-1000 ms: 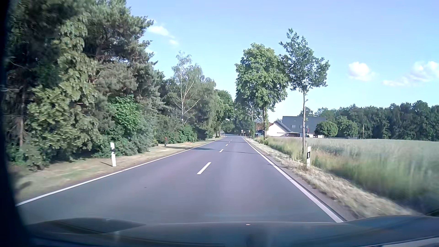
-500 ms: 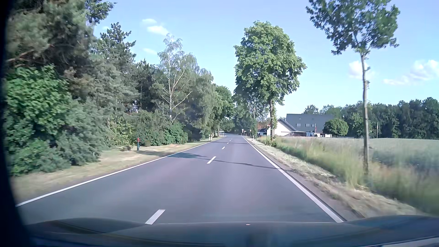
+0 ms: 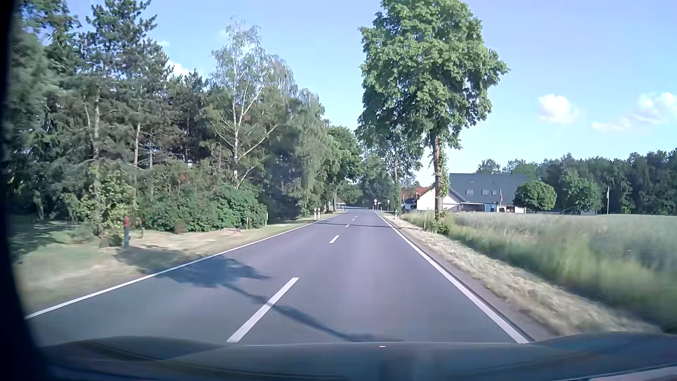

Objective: Follow the waypoints while adhering to traffic rules and regulations

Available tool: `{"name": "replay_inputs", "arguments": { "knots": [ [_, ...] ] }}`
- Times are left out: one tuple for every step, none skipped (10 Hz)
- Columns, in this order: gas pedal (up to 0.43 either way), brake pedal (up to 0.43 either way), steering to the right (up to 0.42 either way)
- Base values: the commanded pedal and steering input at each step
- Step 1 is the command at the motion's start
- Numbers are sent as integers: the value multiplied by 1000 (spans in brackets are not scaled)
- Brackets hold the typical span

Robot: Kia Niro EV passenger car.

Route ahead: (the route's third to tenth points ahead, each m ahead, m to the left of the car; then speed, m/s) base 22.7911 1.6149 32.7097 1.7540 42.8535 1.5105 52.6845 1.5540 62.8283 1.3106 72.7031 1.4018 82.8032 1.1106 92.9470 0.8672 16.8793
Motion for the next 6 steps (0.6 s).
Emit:
{"name": "replay_inputs", "arguments": {
  "knots": [
    [0,6,5],
    [0,6,5],
    [0,6,7],
    [0,6,8],
    [0,6,9],
    [0,6,9]
  ]
}}
